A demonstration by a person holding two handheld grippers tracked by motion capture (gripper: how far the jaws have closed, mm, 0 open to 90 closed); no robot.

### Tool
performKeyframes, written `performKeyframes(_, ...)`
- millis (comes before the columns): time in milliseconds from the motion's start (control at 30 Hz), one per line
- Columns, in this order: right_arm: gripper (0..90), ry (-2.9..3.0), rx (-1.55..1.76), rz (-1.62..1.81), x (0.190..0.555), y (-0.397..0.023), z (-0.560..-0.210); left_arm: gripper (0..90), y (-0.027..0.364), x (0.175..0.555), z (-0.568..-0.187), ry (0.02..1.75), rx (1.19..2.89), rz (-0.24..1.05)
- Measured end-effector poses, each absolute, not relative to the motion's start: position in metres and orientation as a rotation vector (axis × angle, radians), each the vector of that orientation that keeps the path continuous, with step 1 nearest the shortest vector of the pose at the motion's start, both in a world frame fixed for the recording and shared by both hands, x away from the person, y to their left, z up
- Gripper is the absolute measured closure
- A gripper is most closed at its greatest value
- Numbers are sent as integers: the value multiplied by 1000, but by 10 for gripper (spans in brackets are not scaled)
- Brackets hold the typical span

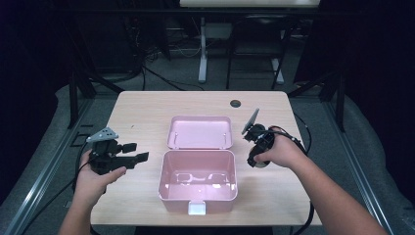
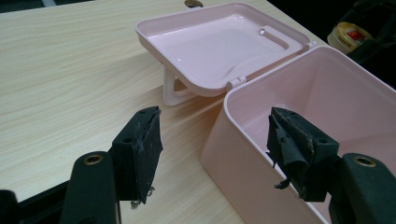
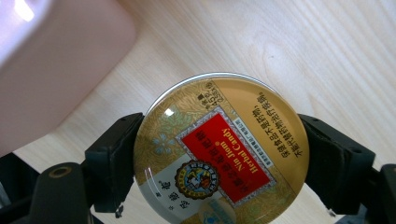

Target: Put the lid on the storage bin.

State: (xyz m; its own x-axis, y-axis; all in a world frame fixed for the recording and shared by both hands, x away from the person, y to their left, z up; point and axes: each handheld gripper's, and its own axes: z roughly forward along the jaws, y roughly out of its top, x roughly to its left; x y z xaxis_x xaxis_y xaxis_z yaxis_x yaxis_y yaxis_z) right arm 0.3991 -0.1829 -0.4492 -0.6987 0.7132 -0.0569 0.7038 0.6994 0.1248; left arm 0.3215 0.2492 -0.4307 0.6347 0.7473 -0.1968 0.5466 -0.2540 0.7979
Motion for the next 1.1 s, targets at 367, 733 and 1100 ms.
performKeyframes(367,196,2858,1014,173,391,-166,-422,351,249,322,-431,1023,1944,270)
performKeyframes(733,195,2947,800,166,385,-154,-406,351,248,322,-432,1022,1943,264)
performKeyframes(1100,195,3026,591,157,378,-138,-407,351,248,323,-433,1024,1942,262)
